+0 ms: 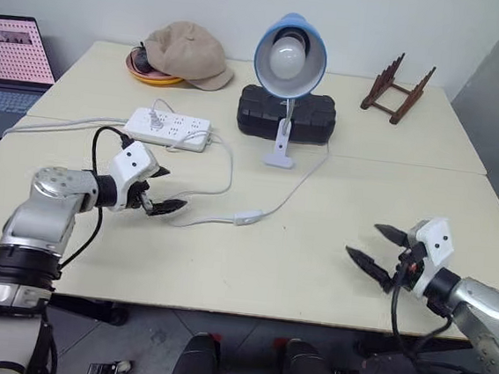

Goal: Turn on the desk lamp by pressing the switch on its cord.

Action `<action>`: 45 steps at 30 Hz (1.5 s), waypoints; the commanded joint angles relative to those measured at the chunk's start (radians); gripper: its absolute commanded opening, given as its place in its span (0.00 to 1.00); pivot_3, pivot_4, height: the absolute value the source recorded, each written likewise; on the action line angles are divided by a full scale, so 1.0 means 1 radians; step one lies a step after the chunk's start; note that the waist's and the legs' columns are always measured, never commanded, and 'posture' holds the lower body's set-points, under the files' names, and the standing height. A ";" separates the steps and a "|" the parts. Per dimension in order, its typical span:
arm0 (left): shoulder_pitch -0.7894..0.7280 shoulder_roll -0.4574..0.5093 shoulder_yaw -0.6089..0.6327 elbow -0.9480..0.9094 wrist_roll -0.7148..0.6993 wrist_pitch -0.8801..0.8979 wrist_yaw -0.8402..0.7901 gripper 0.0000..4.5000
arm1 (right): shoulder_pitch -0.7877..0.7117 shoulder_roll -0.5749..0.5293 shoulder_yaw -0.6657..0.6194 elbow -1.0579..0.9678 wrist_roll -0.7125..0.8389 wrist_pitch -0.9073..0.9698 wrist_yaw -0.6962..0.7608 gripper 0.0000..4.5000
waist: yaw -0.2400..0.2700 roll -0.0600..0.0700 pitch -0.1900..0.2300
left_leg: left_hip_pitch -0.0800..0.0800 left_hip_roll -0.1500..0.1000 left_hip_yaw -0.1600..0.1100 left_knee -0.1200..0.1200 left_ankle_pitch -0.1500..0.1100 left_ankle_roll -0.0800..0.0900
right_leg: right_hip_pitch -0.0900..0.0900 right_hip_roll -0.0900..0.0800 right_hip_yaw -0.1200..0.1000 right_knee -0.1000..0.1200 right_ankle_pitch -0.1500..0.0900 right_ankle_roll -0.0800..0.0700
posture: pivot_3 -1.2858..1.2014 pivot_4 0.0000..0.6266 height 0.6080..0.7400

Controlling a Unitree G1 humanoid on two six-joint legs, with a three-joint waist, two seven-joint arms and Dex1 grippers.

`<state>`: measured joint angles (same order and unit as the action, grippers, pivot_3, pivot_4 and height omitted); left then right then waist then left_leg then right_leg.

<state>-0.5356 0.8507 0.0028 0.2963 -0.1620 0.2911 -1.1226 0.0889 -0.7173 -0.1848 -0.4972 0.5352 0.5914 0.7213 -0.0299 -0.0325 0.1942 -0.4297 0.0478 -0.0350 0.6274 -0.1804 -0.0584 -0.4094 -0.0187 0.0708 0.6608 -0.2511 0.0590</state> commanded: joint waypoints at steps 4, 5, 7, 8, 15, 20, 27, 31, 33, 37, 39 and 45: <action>-0.042 0.027 -0.025 -0.028 -0.007 -0.004 -0.087 1.00 | -0.027 -0.012 -0.006 -0.017 0.026 0.021 0.015 1.00 | -0.001 0.000 0.000 | 0.000 0.000 0.001 0.000 0.000 0.000 | 0.000 0.000 0.000 0.000 0.000 0.000 | 0.52 0.24 1.00; -0.050 0.018 -0.031 -0.029 -0.003 -0.004 -0.086 1.00 | -0.029 -0.004 -0.002 -0.016 0.021 0.019 0.006 1.00 | -0.001 0.000 0.000 | 0.000 0.000 0.001 0.000 0.000 0.000 | 0.000 0.000 0.000 0.000 0.000 0.000 | 0.52 0.24 1.00; -0.063 0.010 -0.048 -0.040 -0.012 0.014 -0.106 1.00 | -0.024 0.004 0.008 -0.022 0.015 0.018 -0.001 1.00 | -0.001 0.000 0.000 | -0.001 0.000 0.001 0.000 0.000 0.000 | -0.001 0.000 0.000 0.000 0.000 0.000 | 0.52 0.24 1.00; -0.071 0.007 -0.066 -0.049 -0.011 0.016 -0.122 1.00 | -0.018 0.012 0.008 -0.028 0.017 0.021 -0.007 1.00 | -0.001 0.000 0.000 | -0.001 0.000 0.001 0.000 0.000 0.000 | -0.001 0.000 0.000 0.000 0.000 0.000 | 0.52 0.24 1.00; -0.163 -0.098 -0.202 0.020 0.073 -0.084 -0.141 1.00 | -0.019 0.046 0.039 -0.050 0.004 0.025 -0.043 1.00 | 0.003 0.000 0.000 | -0.002 -0.001 0.001 0.001 0.000 0.000 | -0.001 0.000 0.000 0.000 0.000 0.001 | 0.52 0.24 1.00; -0.225 -0.198 -0.261 0.098 0.111 -0.131 -0.141 1.00 | -0.023 0.072 0.057 -0.062 -0.009 0.027 -0.075 1.00 | 0.002 0.000 0.000 | -0.002 -0.001 0.000 0.002 0.000 0.000 | -0.001 0.000 0.000 0.001 0.000 0.001 | 0.52 0.24 1.00; -0.234 -0.244 -0.300 0.147 0.139 -0.190 -0.174 1.00 | 0.011 0.087 0.048 -0.109 0.001 0.044 -0.117 1.00 | -0.004 0.000 0.000 | -0.002 0.000 0.000 0.000 0.000 0.000 | -0.002 0.001 0.000 0.002 0.000 0.001 | 0.52 0.24 1.00; -0.245 -0.237 -0.305 0.175 0.140 -0.207 -0.212 0.92 | 0.040 0.088 0.032 -0.133 0.009 0.052 -0.129 1.00 | -0.003 0.000 0.000 | -0.002 0.000 0.000 0.001 0.000 0.000 | -0.002 0.001 0.000 0.001 0.000 0.001 | 0.52 0.24 1.00; -0.248 -0.237 -0.305 0.185 0.142 -0.216 -0.222 0.86 | 0.040 0.088 0.031 -0.136 0.010 0.054 -0.132 1.00 | -0.002 0.000 0.000 | -0.002 0.000 0.000 0.001 0.000 0.000 | -0.001 0.001 0.000 0.001 0.000 0.001 | 0.52 0.24 1.00; -0.252 -0.248 -0.301 0.201 0.146 -0.222 -0.221 0.68 | 0.029 0.087 0.031 -0.132 0.015 0.060 -0.137 1.00 | -0.002 0.000 0.000 | -0.002 0.000 0.000 0.002 0.000 0.000 | -0.001 0.001 0.000 0.002 0.000 0.001 | 0.52 0.24 1.00; -0.254 -0.252 -0.300 0.206 0.147 -0.222 -0.219 0.57 | 0.025 0.088 0.030 -0.129 0.016 0.063 -0.137 1.00 | -0.002 0.000 0.000 | -0.002 0.000 0.000 0.002 0.000 0.000 | -0.001 0.001 0.000 0.002 0.000 0.001 | 0.52 0.24 1.00; -0.249 -0.260 -0.295 0.208 0.145 -0.214 -0.211 0.27 | 0.007 0.091 0.036 -0.117 0.015 0.069 -0.135 1.00 | -0.002 0.000 0.000 | -0.002 0.000 0.000 0.001 0.000 0.000 | -0.001 0.001 0.000 0.002 0.000 0.001 | 0.52 0.24 1.00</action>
<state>-0.7609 0.5958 -0.3096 0.5139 -0.0153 0.0790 -1.3402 0.1091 -0.6275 -0.1331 -0.5911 0.5331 0.6645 0.5871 -0.0321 -0.0325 0.1941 -0.4315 0.0474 -0.0350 0.6288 -0.1804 -0.0581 -0.4108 -0.0179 0.0712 0.6623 -0.2512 0.0598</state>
